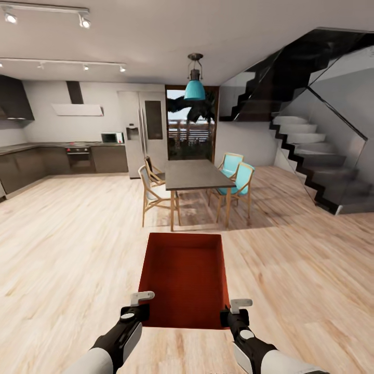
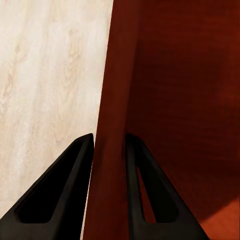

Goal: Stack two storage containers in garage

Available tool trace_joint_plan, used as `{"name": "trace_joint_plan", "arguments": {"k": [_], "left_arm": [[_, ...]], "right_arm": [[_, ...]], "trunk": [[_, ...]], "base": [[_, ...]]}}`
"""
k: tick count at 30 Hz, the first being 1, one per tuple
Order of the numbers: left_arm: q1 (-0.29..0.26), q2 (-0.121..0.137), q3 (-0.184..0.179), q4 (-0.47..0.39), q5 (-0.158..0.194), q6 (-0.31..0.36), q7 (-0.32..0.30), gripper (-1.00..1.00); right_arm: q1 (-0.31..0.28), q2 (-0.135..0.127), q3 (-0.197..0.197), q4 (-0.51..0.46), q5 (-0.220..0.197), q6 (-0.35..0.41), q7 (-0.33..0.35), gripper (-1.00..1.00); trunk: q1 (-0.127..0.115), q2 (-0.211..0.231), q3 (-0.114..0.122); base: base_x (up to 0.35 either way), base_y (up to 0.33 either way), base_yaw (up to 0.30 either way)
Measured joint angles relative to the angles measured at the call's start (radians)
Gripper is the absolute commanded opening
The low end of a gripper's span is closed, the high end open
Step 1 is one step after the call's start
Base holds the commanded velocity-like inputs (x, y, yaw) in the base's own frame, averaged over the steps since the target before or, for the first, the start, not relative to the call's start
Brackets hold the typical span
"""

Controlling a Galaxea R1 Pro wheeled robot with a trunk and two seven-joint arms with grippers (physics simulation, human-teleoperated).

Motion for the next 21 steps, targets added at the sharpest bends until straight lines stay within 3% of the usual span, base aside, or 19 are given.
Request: {"name": "trace_joint_plan", "arguments": {"k": [21], "left_arm": [[0.000,0.000,-0.001,0.000,0.001,0.000,0.001,-1.00]], "right_arm": [[0.000,0.000,0.000,0.000,0.000,0.000,0.000,-1.00]], "trunk": [[0.000,0.000,0.000]], "base": [[0.000,0.000,-0.278]]}}
